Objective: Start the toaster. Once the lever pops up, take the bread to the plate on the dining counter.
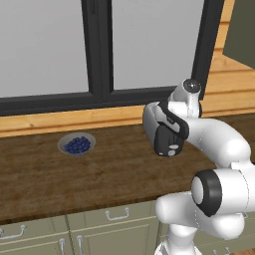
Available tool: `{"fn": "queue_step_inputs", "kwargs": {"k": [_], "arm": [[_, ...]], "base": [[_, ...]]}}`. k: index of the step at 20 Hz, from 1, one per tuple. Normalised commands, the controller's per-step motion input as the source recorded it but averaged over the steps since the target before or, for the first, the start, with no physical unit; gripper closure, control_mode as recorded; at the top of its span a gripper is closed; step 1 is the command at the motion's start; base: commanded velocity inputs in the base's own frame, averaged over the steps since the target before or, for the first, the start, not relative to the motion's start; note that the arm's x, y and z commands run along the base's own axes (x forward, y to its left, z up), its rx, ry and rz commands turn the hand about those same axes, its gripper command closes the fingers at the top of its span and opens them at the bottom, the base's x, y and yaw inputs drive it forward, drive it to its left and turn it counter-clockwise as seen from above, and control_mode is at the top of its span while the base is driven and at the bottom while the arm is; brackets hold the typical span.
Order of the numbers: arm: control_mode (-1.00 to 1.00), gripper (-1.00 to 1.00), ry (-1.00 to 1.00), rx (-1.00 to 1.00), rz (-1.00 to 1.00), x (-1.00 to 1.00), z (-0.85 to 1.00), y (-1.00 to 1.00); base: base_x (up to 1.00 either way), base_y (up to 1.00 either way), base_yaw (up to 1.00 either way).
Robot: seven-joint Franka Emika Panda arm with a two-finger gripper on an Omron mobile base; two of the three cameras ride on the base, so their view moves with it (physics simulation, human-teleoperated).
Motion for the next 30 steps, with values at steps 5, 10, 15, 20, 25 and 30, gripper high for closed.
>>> {"fn": "queue_step_inputs", "kwargs": {"k": [5, 10, 15, 20, 25, 30], "arm": [[-1.00, -1.00, 0.00, 0.00, 0.00, 0.00, 0.00, 0.00], [-1.00, -1.00, 0.00, 0.00, 0.00, 0.00, 0.00, 0.00], [-1.00, -1.00, 0.00, 0.00, 0.00, 0.00, 0.00, 0.00], [-1.00, -1.00, 0.00, 0.00, 0.00, 0.00, 0.00, 0.00], [-1.00, -1.00, 0.00, 0.00, 0.00, 0.00, 0.00, 0.00], [-1.00, -1.00, 0.00, 0.00, 0.00, 0.00, 0.00, 0.00]], "base": [[0.00, 0.00, 0.00], [0.00, 0.00, 0.00], [0.00, 0.00, 0.00], [0.00, 0.00, 0.00], [0.00, 0.00, 0.00], [0.00, 0.00, 0.00]]}}
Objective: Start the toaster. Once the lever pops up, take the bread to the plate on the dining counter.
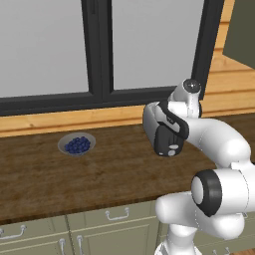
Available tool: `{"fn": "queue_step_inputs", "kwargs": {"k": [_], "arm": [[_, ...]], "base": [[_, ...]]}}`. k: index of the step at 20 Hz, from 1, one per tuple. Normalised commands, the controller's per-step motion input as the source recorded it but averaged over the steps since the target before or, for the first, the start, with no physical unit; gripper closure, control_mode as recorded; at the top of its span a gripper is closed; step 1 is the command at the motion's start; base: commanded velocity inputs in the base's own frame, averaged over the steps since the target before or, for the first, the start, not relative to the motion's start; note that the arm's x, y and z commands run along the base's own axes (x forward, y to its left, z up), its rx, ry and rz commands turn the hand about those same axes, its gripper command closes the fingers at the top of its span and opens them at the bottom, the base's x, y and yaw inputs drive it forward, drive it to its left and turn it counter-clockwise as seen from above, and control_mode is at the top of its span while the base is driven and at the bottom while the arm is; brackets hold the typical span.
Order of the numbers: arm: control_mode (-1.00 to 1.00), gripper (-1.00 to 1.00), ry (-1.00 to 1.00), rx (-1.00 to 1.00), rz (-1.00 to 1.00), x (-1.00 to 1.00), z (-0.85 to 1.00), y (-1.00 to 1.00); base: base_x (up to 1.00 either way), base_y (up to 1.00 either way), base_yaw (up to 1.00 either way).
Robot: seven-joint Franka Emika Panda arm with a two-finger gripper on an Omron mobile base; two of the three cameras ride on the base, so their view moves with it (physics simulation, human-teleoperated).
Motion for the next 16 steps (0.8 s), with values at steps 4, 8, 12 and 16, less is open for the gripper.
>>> {"fn": "queue_step_inputs", "kwargs": {"k": [4, 8, 12, 16], "arm": [[-1.00, -1.00, 0.00, 0.00, 0.00, 0.00, 0.00, 0.00], [-1.00, -1.00, 0.00, 0.00, 0.00, 0.00, 0.00, 0.00], [-1.00, -1.00, 0.00, 0.00, 0.00, 0.00, 0.00, 0.00], [-1.00, -1.00, 0.00, 0.00, 0.00, 0.00, 0.00, 0.00]], "base": [[0.00, 0.00, 0.00], [0.00, 0.00, 0.00], [0.00, 0.00, 0.00], [0.00, 0.00, 0.00]]}}
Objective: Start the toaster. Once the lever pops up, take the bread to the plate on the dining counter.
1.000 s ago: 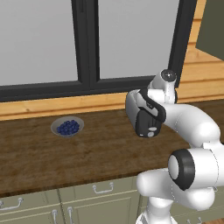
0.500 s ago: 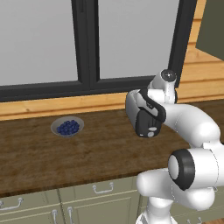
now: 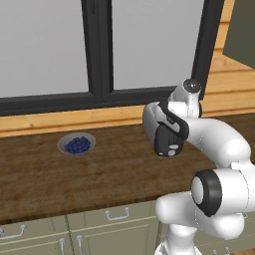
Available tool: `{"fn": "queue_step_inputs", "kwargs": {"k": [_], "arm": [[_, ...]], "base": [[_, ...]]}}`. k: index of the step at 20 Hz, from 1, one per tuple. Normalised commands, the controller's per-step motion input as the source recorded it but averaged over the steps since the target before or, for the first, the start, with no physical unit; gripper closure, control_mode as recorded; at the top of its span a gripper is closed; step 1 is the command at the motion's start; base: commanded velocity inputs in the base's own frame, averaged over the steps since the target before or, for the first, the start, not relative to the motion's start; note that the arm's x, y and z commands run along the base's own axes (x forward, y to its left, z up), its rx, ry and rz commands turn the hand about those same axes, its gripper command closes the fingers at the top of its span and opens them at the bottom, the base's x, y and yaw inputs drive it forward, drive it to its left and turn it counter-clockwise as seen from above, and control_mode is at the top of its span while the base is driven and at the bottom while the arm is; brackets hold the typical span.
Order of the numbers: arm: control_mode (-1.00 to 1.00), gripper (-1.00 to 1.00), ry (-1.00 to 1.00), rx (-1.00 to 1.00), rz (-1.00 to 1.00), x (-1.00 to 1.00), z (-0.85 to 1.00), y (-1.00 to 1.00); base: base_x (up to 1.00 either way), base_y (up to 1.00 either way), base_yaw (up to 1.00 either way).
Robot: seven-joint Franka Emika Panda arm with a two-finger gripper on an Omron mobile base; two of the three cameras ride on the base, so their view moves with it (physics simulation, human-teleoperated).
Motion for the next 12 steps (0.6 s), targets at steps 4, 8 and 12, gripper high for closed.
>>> {"fn": "queue_step_inputs", "kwargs": {"k": [4, 8, 12], "arm": [[-1.00, -1.00, 0.00, 0.00, 0.00, 0.00, 0.00, 0.00], [-1.00, -1.00, 0.00, 0.00, 0.00, 0.00, 0.00, 0.00], [-1.00, -1.00, 0.00, 0.00, 0.00, 0.00, 0.00, 0.00]], "base": [[0.00, 0.00, 0.00], [0.00, 0.00, 0.00], [0.00, 0.00, 0.00]]}}
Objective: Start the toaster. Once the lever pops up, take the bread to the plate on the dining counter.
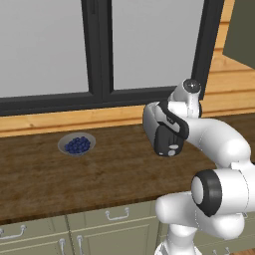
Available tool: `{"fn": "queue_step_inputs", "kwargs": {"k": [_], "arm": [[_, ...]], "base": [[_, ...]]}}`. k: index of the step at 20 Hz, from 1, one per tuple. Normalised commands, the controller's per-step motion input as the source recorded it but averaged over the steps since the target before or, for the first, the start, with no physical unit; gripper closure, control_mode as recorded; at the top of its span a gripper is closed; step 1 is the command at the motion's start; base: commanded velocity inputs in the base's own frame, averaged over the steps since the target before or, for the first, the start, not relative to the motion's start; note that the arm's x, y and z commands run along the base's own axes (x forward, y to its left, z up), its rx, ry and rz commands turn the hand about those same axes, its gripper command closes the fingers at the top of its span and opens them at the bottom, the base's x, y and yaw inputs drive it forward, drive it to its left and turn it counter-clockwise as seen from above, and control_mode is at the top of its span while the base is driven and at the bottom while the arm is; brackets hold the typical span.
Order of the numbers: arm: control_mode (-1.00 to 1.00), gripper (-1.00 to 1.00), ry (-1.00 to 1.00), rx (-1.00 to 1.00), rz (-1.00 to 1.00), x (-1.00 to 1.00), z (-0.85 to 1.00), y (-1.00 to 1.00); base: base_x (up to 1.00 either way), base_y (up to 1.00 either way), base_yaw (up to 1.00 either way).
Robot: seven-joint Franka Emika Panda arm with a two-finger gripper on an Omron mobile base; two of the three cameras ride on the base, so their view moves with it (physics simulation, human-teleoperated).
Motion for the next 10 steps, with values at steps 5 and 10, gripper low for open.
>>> {"fn": "queue_step_inputs", "kwargs": {"k": [5, 10], "arm": [[-1.00, -1.00, 0.00, 0.00, 0.00, 0.00, 0.00, 0.00], [-1.00, -1.00, 0.00, 0.00, 0.00, 0.00, 0.00, 0.00]], "base": [[0.00, 0.00, 0.00], [0.00, 0.00, 0.00]]}}
